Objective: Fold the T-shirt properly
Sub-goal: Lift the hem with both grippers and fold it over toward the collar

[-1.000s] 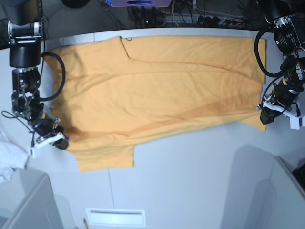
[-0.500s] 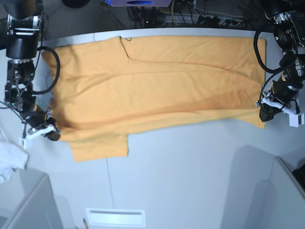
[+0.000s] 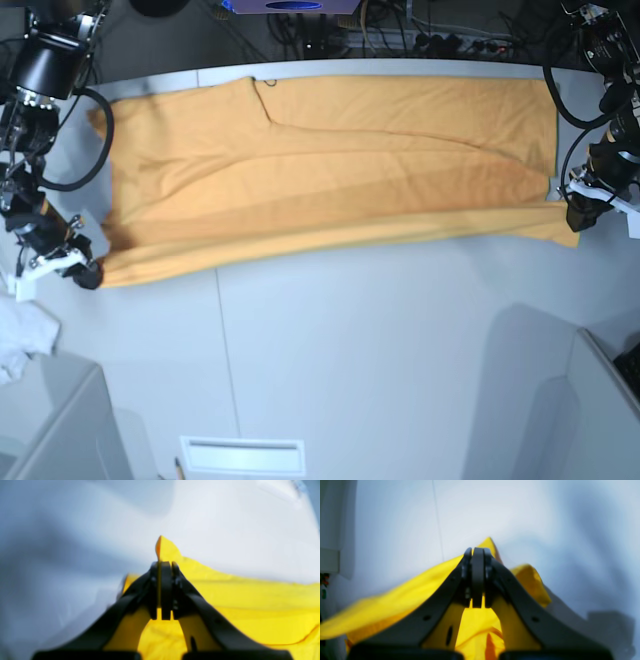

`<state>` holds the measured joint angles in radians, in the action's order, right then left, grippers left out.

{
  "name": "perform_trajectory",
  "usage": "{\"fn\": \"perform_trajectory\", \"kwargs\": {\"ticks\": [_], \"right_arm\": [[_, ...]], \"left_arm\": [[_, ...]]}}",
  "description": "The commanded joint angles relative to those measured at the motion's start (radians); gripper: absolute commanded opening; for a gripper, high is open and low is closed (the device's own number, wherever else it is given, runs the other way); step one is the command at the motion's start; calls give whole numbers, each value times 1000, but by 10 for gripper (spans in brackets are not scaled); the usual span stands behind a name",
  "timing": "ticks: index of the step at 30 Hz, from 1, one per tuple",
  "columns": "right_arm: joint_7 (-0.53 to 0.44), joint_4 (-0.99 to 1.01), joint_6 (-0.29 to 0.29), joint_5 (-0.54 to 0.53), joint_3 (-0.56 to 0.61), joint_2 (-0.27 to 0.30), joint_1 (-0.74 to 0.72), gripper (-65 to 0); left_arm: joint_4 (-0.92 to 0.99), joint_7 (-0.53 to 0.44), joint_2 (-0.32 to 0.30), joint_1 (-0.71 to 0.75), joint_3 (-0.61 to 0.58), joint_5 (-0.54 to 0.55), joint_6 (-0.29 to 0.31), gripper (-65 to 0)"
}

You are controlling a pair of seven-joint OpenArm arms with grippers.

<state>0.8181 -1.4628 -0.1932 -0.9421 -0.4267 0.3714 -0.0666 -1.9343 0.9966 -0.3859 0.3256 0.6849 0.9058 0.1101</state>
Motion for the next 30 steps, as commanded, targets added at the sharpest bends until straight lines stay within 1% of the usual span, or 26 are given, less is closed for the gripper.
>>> {"fn": "perform_trajectory", "kwargs": {"ticks": [1, 4, 10, 15, 17, 20, 23, 24, 26, 28, 30], "right_arm": [[2, -32, -10, -13, -33, 4, 3, -650], [42, -63, -10, -13, -80, -15, 15, -650], [117, -154, -10, -13, -154, -16, 70, -650], [168, -221, -13, -13, -232, -51, 127, -650], [185, -240, -13, -13, -245, -58, 150, -650], [185, -270, -13, -13, -243, -62, 193, -650], [183, -299, -13, -13, -246, -82, 235, -650], [178, -306, -13, -13, -246, -84, 250, -650], [177, -313, -13, -15, -246, -85, 273, -650], [177, -327, -13, -15, -246, -87, 296, -650], [175, -342, -13, -19, -246, -87, 321, -650]], "left_arm": [[-17, -31, -22, 0, 11, 11, 6, -650], [-21, -31, -22, 8, 9, 11, 6, -650], [-29, -31, -26, 34, 12, 11, 6, -650], [-47, -31, -22, 86, 12, 11, 7, -650], [-47, -32, -20, 109, 12, 11, 7, -650], [-47, -32, -20, 139, 14, 11, 7, -650], [-47, -32, -20, 168, 14, 11, 7, -650], [-47, -32, -20, 177, 14, 11, 18, -650], [-47, -32, -20, 197, 17, 11, 75, -650], [-47, -32, -18, 218, 49, 8, 129, -650], [-47, -31, 0, 232, 80, 5, 139, -650]]}}
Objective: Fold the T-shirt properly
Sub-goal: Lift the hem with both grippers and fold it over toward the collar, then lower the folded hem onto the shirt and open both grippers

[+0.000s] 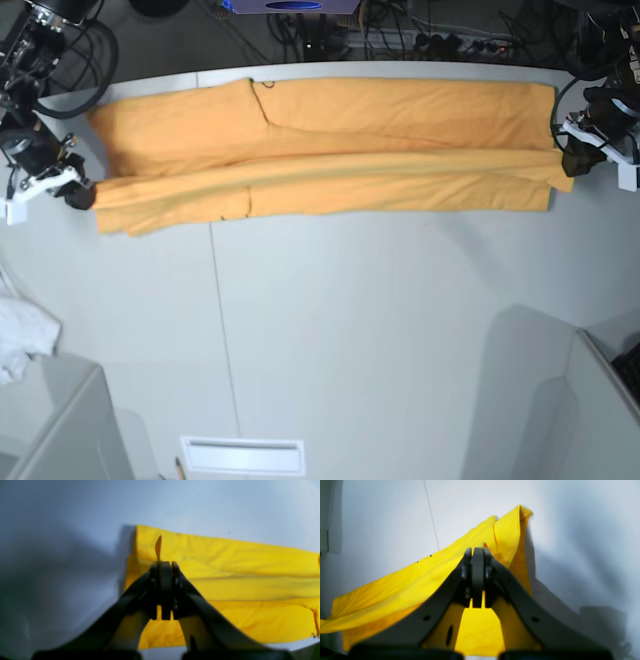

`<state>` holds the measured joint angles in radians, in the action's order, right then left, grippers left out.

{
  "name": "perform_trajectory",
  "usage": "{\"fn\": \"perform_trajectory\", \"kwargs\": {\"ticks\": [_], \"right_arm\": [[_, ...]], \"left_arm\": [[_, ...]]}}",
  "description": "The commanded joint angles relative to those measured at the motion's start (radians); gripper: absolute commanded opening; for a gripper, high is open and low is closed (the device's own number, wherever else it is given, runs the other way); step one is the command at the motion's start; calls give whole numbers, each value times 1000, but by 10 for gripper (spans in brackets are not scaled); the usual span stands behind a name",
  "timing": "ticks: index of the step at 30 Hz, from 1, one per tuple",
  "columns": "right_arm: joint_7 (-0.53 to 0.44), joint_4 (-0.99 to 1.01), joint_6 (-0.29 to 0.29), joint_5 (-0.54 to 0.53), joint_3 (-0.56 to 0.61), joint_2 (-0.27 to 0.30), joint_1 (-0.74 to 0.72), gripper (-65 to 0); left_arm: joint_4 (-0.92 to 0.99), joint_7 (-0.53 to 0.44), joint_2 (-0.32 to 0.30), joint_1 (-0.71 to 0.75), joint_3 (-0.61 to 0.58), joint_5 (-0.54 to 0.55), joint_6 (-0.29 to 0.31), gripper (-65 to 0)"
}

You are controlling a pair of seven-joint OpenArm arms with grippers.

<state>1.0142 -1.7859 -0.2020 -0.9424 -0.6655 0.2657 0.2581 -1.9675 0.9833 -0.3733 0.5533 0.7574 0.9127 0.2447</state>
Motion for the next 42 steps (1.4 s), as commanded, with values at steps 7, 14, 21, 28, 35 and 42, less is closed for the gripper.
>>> {"fn": "perform_trajectory", "kwargs": {"ticks": [7, 14, 21, 28, 35, 42], "right_arm": [[-19, -18, -4, -69, -40, 20, 59, -650], [-15, 16, -4, -13, -38, -13, 76, -650], [-11, 31, -4, -13, -38, -12, 97, -650], [-19, 30, -3, -13, -47, -13, 151, -435], [-21, -44, -3, -13, -47, -13, 182, -435], [-21, -35, -3, -13, 57, -7, 108, -650]], "left_arm": [[-11, -17, 13, 63, 21, -4, 5, -650], [-5, -14, 26, 63, -40, -73, 5, -650], [-5, -14, 75, 55, -82, -200, 5, -650], [-8, -13, 75, 64, -82, -195, 5, -485], [-13, -13, 73, 86, 27, -66, 8, -178], [12, -13, 73, 3, 24, 23, 0, -416]]}}
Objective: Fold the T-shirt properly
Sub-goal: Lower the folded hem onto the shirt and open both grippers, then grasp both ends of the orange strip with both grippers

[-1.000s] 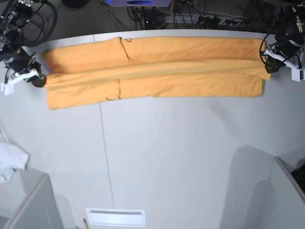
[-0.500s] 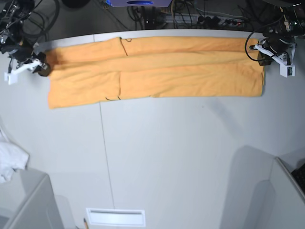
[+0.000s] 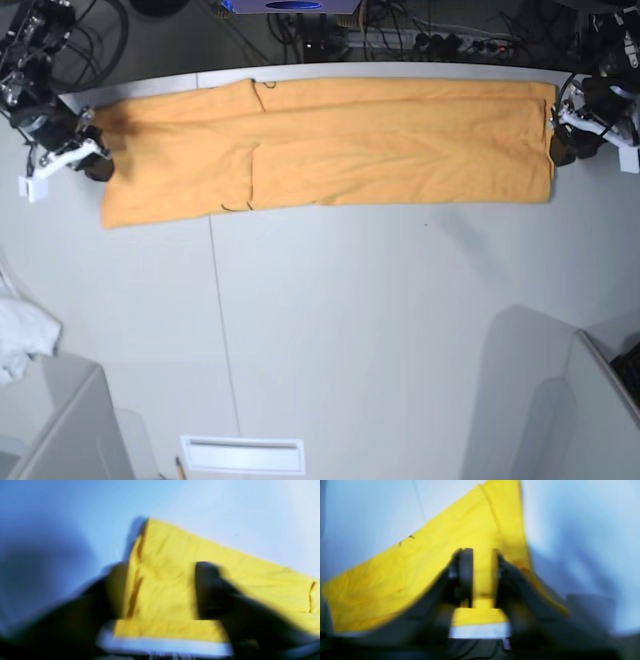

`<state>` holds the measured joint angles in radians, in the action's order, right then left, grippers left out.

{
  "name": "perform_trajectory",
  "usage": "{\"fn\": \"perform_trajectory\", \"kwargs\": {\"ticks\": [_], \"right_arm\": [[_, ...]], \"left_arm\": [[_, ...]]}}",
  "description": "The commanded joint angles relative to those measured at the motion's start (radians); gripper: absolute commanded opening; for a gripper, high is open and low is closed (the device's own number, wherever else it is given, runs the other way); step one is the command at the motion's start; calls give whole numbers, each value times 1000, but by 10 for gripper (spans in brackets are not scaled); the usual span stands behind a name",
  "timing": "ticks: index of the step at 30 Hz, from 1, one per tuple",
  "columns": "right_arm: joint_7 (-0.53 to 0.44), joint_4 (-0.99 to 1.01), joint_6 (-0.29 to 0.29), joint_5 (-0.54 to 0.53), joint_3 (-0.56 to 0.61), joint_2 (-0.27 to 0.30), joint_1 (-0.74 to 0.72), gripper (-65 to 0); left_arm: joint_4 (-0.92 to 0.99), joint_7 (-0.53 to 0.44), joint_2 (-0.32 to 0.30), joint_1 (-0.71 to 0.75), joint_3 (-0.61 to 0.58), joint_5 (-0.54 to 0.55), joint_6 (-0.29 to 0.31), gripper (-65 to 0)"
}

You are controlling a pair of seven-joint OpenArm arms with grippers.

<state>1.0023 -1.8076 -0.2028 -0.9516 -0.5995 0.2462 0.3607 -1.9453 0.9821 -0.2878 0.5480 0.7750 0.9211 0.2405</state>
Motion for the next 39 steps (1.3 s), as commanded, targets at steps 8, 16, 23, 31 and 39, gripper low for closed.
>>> {"fn": "perform_trajectory", "kwargs": {"ticks": [8, 16, 23, 31, 39], "right_arm": [[-52, 179, 3, 12, 33, -3, -59, -650], [-73, 357, -4, 309, 82, -3, -210, -650], [-170, 527, 6, 452, 79, -2, -407, -650], [-156, 493, 6, 501, 77, -17, -513, -650], [-49, 168, -2, 501, 88, -72, -486, -650]], "left_arm": [[134, -16, 111, -118, -96, -416, 9, -650], [303, -18, 137, -251, -154, -523, 9, -650], [439, -13, 135, -424, -153, -524, 6, -650], [395, -12, 135, -507, -145, -518, 4, -650], [165, -9, 135, -486, -144, -515, 9, -650]]}}
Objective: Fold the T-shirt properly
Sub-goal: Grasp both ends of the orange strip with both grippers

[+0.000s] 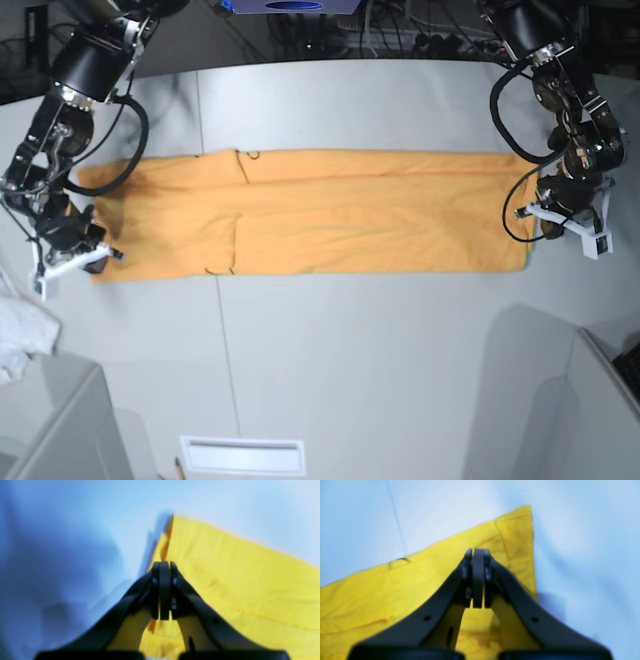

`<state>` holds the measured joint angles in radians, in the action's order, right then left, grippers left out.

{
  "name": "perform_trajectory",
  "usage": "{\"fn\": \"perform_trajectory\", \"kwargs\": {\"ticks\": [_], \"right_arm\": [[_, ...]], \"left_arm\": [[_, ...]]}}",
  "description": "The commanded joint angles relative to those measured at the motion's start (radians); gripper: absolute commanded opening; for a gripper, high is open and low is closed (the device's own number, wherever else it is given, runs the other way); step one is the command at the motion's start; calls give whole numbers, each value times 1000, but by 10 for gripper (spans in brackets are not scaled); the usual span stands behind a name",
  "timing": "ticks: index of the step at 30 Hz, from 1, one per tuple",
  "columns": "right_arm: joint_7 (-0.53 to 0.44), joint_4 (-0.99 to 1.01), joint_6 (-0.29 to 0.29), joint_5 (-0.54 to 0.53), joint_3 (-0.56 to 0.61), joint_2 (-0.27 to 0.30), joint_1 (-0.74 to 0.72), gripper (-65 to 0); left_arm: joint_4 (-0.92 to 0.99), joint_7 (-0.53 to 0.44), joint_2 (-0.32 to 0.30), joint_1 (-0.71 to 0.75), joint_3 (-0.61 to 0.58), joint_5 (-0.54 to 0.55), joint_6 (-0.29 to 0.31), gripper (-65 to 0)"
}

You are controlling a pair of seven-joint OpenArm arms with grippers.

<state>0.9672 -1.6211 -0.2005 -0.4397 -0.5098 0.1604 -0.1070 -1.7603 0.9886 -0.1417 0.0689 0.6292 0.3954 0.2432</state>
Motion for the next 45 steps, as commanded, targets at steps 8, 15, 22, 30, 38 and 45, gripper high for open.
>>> {"fn": "perform_trajectory", "kwargs": {"ticks": [8, 15, 22, 30, 38, 45], "right_arm": [[51, -213, -4, -11, -3, -26, 63, -650], [43, -264, -4, -11, -2, -54, 160, -650], [42, -262, -6, -11, 0, -88, 188, -650], [42, -261, -6, -11, 76, -88, 192, -650], [42, -261, -6, -11, 104, -88, 198, -650], [42, -262, -6, -11, 104, -88, 197, -650]], "left_arm": [[-103, -18, -6, 101, 24, 12, 103, -650], [-56, -18, 0, 141, 208, 12, 394, -650], [72, -24, -2, 119, 258, 12, 442, -308], [171, -20, 0, 27, 261, 95, 455, -173], [330, -23, -40, -33, 257, 191, 440, -173], [455, -24, -75, -80, 122, 191, 381, -174]]}}
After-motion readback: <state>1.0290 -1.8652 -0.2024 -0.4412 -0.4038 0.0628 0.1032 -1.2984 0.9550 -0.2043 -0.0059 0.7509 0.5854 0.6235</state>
